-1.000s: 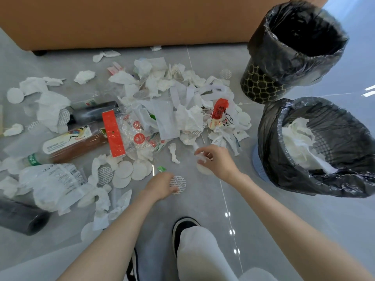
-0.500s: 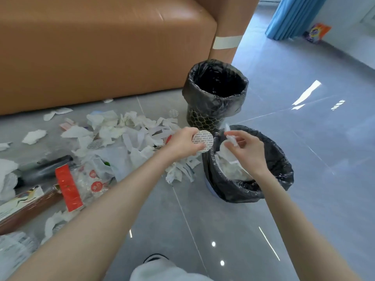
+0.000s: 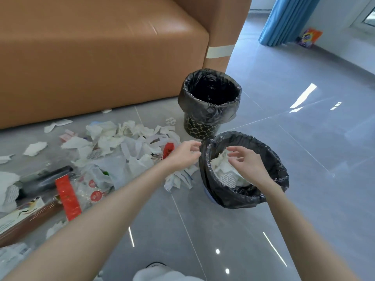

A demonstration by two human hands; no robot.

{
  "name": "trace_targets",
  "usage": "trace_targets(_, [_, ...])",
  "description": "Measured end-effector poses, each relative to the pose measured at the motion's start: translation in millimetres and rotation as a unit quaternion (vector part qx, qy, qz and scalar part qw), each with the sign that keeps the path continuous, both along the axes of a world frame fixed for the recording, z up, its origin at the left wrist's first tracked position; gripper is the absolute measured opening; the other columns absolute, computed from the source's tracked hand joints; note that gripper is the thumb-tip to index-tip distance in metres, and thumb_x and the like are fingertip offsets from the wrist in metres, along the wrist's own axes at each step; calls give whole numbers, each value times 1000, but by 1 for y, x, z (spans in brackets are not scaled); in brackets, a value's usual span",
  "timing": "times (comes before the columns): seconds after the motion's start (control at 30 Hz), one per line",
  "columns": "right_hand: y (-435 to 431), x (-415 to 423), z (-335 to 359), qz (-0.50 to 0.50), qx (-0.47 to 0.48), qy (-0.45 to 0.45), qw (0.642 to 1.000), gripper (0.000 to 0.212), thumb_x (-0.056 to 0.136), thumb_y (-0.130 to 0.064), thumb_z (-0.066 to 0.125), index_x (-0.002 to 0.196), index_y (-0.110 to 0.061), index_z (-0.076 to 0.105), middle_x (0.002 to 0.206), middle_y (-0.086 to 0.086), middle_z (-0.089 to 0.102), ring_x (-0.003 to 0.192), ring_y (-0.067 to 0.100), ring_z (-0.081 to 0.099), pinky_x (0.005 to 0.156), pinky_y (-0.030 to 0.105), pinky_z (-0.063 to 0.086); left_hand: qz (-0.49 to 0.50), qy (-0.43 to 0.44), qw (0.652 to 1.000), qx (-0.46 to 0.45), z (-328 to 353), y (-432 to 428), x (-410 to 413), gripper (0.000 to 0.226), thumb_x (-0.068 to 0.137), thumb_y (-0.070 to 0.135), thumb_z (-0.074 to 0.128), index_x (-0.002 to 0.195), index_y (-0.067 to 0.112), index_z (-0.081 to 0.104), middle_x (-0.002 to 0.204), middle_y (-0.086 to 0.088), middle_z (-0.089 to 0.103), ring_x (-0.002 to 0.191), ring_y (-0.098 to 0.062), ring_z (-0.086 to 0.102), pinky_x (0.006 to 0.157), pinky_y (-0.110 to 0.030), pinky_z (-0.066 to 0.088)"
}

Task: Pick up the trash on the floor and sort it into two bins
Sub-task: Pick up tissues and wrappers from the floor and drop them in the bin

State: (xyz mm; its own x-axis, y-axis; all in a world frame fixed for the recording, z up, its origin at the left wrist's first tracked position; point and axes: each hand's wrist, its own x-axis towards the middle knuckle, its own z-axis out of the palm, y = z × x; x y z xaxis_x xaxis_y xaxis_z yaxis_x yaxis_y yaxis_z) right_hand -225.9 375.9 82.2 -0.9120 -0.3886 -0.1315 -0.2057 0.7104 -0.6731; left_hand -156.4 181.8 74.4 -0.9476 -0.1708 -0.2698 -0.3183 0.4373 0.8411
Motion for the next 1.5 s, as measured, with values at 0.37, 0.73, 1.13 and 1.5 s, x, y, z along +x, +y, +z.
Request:
trace_targets(0.37, [-127,66,-26,186,-2,-46,981,26,92,-16,54,113,-25,66,108,-8,67,93,14,66,84,32,54,-9,-93,978,-189,5,-133,100,41,97,18,44,138,17,41,136,-1,51,122,-16,49,92,-25,44])
trace_targets(0.73, [-215,137,-148,341,164,-82,922,39,90,-8,53,129,-16,56,131,6,56,117,24,54,91,28,41,186,-115,968,-121,-94,-172,243,34,94,15,50,127,21,52,119,4,61,102,-12,58,85,-27,47])
trace_targets(1.13, [-232,146,-240,342,247,-50,905,25,86,-15,59,111,-10,61,116,14,52,113,33,49,87,32,40,236,-204,942,-121,-206,-147,299,48,92,17,51,138,20,41,143,-4,41,126,-22,45,102,-38,39])
trace_targets(1.5, [-239,199,-213,357,108,-171,912,43,77,-13,73,104,-20,41,74,-6,56,64,9,53,60,22,43,204,-203,937,-198,-229,-153,304,64,89,10,54,145,24,27,146,3,24,125,-24,35,90,-40,46])
